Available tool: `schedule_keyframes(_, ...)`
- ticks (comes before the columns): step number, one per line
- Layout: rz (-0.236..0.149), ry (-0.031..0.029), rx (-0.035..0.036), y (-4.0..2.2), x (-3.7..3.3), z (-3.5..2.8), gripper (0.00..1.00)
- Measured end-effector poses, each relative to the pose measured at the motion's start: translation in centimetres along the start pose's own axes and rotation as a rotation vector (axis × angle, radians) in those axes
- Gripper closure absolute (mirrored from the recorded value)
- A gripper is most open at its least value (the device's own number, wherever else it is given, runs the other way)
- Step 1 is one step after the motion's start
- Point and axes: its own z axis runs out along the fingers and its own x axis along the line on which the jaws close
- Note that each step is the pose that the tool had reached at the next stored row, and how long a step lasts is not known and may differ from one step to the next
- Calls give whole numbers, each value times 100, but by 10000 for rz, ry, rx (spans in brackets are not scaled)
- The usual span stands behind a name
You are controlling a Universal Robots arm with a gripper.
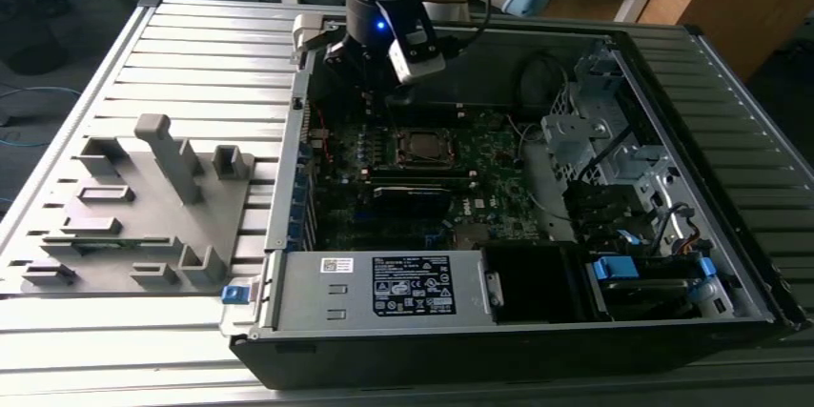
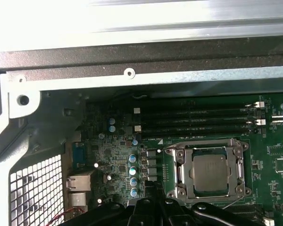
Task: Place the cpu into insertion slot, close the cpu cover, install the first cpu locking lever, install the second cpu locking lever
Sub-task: 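Install the first cpu locking lever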
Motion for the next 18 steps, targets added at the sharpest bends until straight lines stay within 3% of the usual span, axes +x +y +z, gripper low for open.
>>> schedule_keyframes(18,0,0,0,22,7,69,89)
